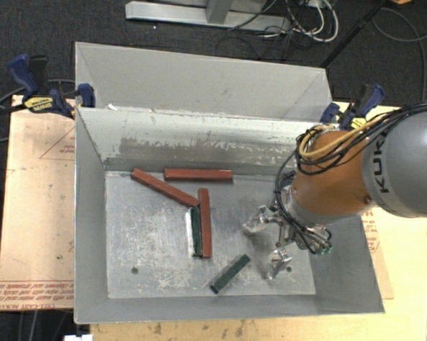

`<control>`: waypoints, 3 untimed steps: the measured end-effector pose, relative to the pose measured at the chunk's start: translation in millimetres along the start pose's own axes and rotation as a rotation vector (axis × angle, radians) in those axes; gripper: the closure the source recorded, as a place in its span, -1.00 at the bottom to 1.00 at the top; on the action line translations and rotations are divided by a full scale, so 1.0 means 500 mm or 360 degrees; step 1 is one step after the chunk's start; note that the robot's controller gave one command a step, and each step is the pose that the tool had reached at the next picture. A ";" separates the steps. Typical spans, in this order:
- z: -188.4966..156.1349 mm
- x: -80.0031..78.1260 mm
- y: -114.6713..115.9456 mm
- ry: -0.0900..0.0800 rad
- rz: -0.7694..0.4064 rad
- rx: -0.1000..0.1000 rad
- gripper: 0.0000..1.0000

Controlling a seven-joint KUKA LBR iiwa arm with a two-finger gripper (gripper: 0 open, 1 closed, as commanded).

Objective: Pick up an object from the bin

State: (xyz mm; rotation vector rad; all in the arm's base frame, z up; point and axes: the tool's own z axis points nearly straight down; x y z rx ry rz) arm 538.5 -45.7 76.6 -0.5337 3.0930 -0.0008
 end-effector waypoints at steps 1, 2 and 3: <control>-0.002 0.025 0.080 -0.0025 -0.0629 0.0015 1.00; -0.002 0.025 0.080 -0.0025 -0.0629 0.0015 1.00; -0.368 0.053 0.081 0.0005 -0.0629 -0.0007 1.00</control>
Offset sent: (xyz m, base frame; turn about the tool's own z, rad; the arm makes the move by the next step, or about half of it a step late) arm 0.0000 0.0000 0.0000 0.0000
